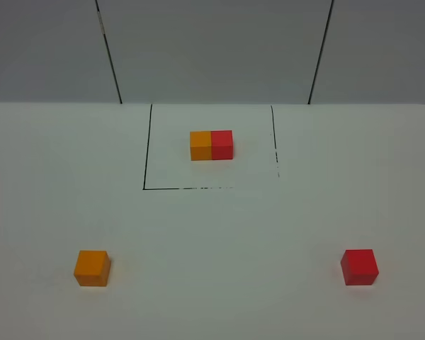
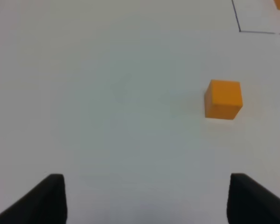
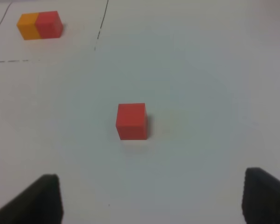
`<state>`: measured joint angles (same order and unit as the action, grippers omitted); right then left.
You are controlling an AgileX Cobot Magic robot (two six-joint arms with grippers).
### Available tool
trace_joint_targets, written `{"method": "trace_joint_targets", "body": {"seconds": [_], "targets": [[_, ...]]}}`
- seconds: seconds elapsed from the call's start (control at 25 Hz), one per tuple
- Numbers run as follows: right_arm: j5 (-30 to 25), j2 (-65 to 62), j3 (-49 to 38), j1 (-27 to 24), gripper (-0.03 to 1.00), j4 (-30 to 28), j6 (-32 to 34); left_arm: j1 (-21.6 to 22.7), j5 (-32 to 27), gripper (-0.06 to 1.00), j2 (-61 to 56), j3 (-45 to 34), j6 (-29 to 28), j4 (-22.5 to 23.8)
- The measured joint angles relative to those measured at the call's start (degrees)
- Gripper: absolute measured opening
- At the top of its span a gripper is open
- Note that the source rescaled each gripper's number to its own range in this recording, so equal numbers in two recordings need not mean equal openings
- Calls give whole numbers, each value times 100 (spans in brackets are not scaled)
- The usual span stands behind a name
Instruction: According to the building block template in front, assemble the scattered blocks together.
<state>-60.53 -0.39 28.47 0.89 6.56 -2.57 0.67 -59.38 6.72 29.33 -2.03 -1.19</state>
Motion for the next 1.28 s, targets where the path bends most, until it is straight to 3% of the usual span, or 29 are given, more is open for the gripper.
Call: {"method": "trace_joint_targets", "body": {"seconds": [0.2,0.4,0.68,0.8,0.92,1.12,1.28], "targets": [[0,0,0,0,58,0,0,0,355,66,1211,350,-55,-25],[0,0,0,0,58,0,0,0,439,69,2842,1021,-55,-327],[0,0,0,0,58,0,0,0,2,69,5077,2094,625,-1400],[0,0,0,0,58,0,0,-74,-257,69,5856,2528,756,-1586],[0,0,0,0,58,1,0,-316,-409,69,6375,2800,758,-1487],[0,0,0,0,58,1,0,-793,-365,69,6913,2867,414,-794],[0,0,0,0,58,1,0,-916,-272,69,7227,2893,364,-482]]}}
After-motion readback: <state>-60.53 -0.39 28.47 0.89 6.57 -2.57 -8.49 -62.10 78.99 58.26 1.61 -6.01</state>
